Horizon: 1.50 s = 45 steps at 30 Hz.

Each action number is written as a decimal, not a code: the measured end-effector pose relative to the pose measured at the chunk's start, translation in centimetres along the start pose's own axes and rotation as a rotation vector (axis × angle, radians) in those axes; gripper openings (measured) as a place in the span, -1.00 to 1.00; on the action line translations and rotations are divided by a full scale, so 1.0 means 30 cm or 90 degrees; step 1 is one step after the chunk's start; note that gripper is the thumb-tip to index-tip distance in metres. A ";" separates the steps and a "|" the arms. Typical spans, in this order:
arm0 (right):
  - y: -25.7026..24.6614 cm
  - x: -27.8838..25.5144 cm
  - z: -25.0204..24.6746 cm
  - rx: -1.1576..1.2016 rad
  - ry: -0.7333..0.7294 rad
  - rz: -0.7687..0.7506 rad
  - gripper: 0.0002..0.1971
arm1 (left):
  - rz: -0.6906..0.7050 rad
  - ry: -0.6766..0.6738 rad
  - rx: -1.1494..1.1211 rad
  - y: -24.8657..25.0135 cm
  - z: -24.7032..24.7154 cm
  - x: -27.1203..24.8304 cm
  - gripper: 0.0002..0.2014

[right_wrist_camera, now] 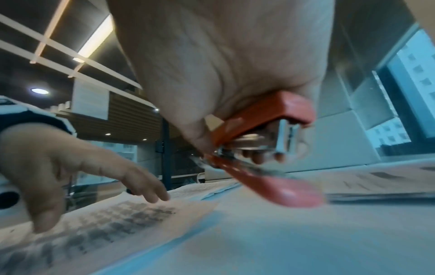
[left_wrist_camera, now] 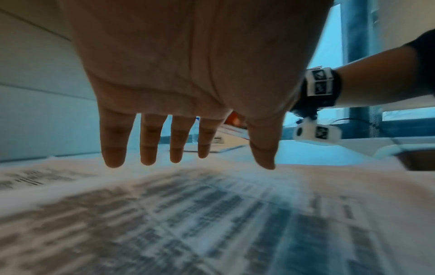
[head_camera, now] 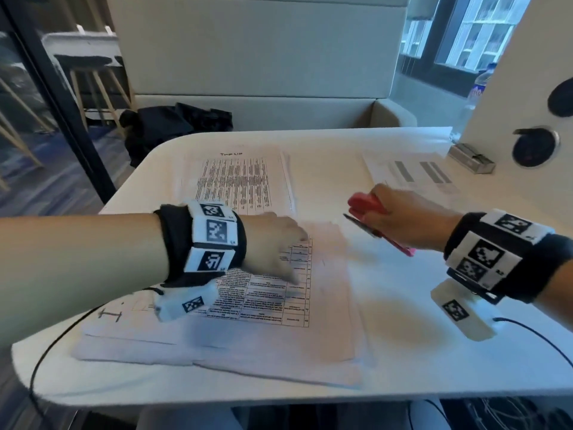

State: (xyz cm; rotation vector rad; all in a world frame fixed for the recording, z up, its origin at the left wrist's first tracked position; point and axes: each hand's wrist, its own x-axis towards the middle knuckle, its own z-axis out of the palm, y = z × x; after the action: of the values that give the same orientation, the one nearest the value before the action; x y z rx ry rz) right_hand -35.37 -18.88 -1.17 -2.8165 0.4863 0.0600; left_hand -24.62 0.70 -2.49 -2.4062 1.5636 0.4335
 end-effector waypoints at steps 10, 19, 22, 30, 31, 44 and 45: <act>-0.062 -0.038 0.106 -0.183 -0.152 -0.213 -0.74 | -0.012 -0.089 -0.035 0.055 0.096 0.084 0.39; -0.032 -0.024 0.093 -0.181 -0.141 -0.235 -0.78 | -0.023 -0.099 -0.057 0.045 0.109 0.089 0.41; -0.036 -0.025 0.105 -0.164 -0.141 -0.254 -0.76 | -0.026 -0.099 -0.057 0.047 0.110 0.088 0.41; -0.051 -0.006 0.127 -0.159 -0.115 -0.340 -0.80 | -0.019 -0.087 -0.079 0.044 0.120 0.091 0.42; -0.049 -0.001 0.131 -0.170 -0.100 -0.366 -0.76 | -0.020 -0.088 -0.081 0.042 0.121 0.092 0.42; -0.049 0.023 0.148 -0.271 -0.025 -0.480 -0.65 | -0.012 -0.081 -0.095 0.052 0.108 0.077 0.29; -0.052 0.020 0.146 -0.258 -0.029 -0.480 -0.66 | -0.013 -0.083 -0.094 0.052 0.108 0.077 0.29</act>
State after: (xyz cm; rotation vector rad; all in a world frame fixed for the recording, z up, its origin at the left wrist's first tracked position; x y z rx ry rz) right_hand -34.25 -16.42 -5.01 -3.1717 -0.6852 0.0715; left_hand -25.54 -0.72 -6.42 -2.4433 1.4978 0.7101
